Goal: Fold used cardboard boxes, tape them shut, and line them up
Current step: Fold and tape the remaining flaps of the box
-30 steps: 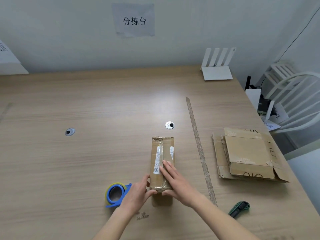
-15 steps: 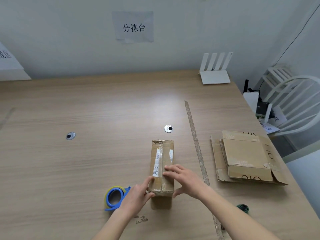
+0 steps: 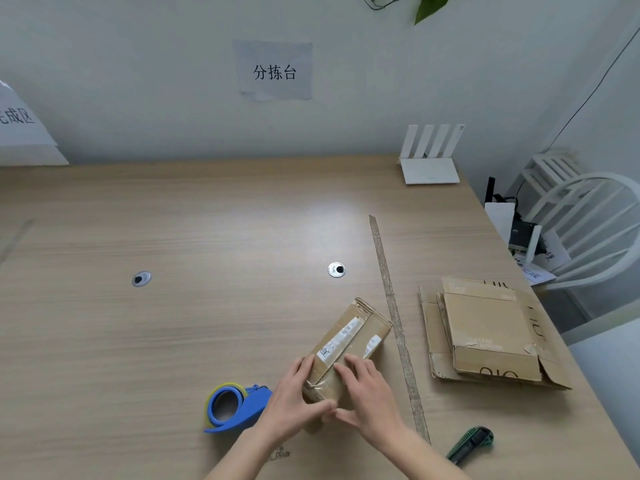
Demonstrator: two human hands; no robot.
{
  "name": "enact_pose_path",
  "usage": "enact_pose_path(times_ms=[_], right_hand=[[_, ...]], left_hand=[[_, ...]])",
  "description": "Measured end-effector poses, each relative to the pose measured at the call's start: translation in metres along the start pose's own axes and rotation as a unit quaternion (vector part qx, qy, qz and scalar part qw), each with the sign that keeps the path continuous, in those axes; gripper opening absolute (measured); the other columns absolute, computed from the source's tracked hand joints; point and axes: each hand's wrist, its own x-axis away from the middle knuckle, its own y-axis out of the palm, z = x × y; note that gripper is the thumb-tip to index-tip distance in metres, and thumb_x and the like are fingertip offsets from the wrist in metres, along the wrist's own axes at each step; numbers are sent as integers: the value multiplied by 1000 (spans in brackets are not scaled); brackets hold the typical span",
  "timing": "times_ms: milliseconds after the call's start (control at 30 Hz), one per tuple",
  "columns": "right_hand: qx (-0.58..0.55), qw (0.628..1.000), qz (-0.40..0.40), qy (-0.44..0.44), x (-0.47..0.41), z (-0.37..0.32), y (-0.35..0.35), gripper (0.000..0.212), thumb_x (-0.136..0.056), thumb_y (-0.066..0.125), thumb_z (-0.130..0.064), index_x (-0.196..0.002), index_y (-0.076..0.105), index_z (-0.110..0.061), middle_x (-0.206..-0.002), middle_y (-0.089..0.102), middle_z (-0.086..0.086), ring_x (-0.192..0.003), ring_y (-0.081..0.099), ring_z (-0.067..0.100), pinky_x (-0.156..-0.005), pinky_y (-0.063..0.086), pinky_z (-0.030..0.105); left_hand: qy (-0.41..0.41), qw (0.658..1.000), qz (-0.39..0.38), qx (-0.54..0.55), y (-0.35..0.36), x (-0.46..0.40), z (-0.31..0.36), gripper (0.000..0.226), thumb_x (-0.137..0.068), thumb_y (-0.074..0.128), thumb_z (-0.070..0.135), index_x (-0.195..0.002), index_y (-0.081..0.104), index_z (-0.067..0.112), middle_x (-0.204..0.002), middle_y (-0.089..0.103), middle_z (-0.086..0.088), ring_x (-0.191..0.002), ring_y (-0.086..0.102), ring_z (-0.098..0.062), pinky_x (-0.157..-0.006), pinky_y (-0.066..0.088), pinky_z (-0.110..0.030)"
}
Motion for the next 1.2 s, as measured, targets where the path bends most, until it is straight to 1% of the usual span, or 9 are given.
enact_pose_path(times_ms=[100, 233, 367, 467, 700, 867, 967, 1033, 1200], right_hand=[[-43, 996, -79, -24, -20, 25, -32, 69, -80, 72, -54, -142, 47, -37, -141, 48, -17, -126, 50, 7, -96, 49, 26], [58, 991, -107, -61, -54, 48, -64, 81, -81, 76, -19, -150, 37, -37, -160, 27, -12, -143, 37, 15, -110, 38, 32], [199, 961, -169, -94, -81, 53, -78, 111, -76, 84, -29, -159, 11, -39, -170, -3, -5, -156, 0, 18, -125, 2, 38], [206, 952, -210, -86, -88, 60, -76, 114, -75, 84, -36, -159, 9, -41, -170, -2, -4, -156, -5, 17, -124, -5, 40], [169, 971, -148, -79, -89, 58, -75, 101, -55, 87, -58, -140, 37, -39, -142, 36, -3, -140, 35, 15, -126, 1, 46], [82, 989, -70, 104, -79, 33, -67, 87, -54, 72, -81, -127, 43, -45, -117, 39, -2, -112, 51, 21, -109, 36, 41], [8, 964, 11, 265, -78, 6, -52, 86, -58, 60, -91, -128, 43, -44, -118, 42, 1, -111, 54, 25, -96, 44, 39], [-24, 953, -8, 302, -80, -6, -43, 84, -72, 56, -86, -139, 40, -39, -125, 42, 6, -116, 54, 27, -96, 46, 40], [-112, 964, -150, 189, -79, 0, -34, 86, -90, 60, -55, -159, 10, -43, -145, 40, 5, -131, 49, 28, -104, 44, 39]], left_hand=[[-27, 999, -23, -41, 7, 1, -3, 134, -53, 73, 82, -159, 9, 32, -161, 11, 16, -147, 21, -6, -115, 34, -33], [-19, 993, -2, -116, 16, -2, 9, 120, -57, 68, 68, -155, 8, 36, -150, 22, 17, -131, 41, -8, -93, 50, -31], [18, 992, 7, -125, 7, -11, 9, 77, -71, 51, 50, -143, 25, 46, -133, 47, 20, -113, 54, -6, -82, 52, -29], [29, 989, -30, -141, -10, -20, 6, 78, -70, 48, 48, -146, 31, 44, -133, 49, 24, -116, 54, -5, -86, 51, -30], [45, 978, -42, -200, -24, -29, 4, 91, -78, 62, 43, -155, 14, 45, -163, 17, 14, -144, 32, -14, -110, 37, -31], [29, 975, 57, -212, -40, -27, 7, 91, -82, 60, 22, -158, 12, 36, -167, 6, 9, -151, 17, -15, -118, 23, -28], [18, 978, 45, -203, -43, -27, 9, 84, -84, 58, 23, -157, 19, 36, -166, 13, 8, -150, 20, -14, -116, 25, -26], [7, 981, 34, -191, -41, -27, 10, 79, -86, 59, 29, -155, 24, 39, -164, 19, 10, -148, 26, -13, -113, 31, -28], [-28, 991, 15, -132, -34, -28, 5, 74, -88, 62, 55, -153, 29, 43, -159, 28, 16, -143, 34, -10, -109, 40, -32]])
